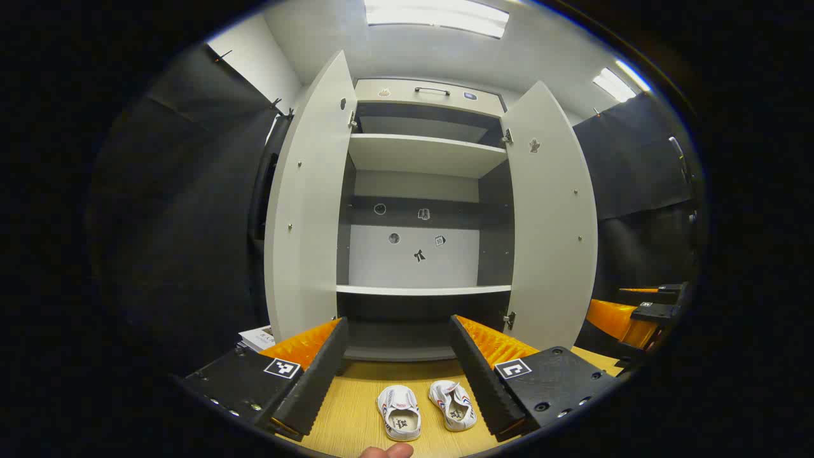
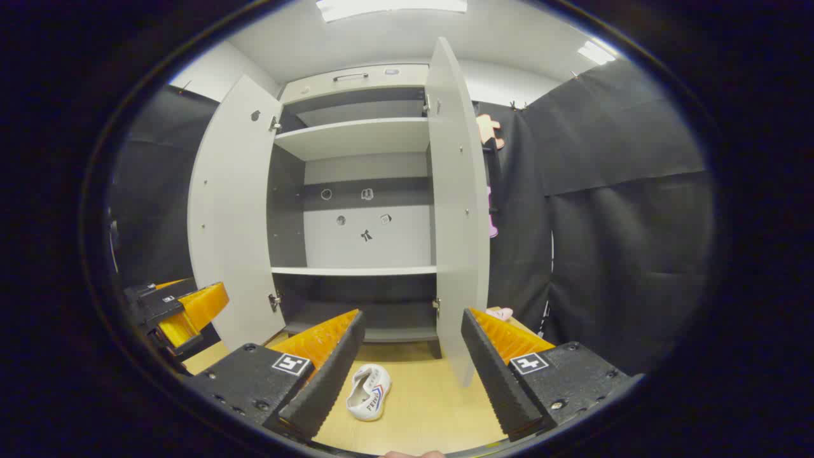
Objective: Grab one shoe with the right hand and put it into the shoe cabinet, grab the other shoe with the left hand and put it into the shoe cabinet; then close the right door with the right hand and the left door with the left hand.
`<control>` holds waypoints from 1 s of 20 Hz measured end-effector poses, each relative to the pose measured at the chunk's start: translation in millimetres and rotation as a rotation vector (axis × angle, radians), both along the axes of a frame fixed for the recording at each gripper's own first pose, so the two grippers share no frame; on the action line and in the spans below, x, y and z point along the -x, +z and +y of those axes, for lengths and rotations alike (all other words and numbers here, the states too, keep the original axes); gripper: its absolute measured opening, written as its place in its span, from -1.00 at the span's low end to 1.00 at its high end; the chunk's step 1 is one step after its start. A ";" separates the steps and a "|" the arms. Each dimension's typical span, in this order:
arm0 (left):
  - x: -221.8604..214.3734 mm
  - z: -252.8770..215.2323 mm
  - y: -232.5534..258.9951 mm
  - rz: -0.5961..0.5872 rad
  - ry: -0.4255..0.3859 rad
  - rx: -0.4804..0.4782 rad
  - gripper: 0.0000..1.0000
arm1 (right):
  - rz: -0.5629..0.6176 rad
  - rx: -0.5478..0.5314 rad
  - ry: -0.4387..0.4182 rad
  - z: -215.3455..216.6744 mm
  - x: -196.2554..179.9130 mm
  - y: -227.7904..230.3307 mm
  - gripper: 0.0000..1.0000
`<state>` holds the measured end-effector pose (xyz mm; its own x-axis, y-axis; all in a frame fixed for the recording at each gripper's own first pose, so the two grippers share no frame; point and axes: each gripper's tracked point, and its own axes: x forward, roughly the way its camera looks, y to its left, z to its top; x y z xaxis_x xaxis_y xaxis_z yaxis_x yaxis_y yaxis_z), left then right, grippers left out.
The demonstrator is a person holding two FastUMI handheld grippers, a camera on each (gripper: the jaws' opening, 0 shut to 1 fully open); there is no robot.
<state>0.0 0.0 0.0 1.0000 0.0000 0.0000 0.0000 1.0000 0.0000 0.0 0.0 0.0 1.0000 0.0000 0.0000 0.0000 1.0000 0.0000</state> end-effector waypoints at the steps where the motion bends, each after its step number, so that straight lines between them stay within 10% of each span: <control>1: 0.0 0.4 -0.9 -0.002 -0.003 -0.004 0.90 | -0.002 -0.004 0.002 2.5 -0.7 0.5 0.98; 20: -11.3 6.4 -0.6 -0.018 -0.009 0.009 0.90 | -0.026 0.021 -0.008 12.7 -6.1 9.3 0.98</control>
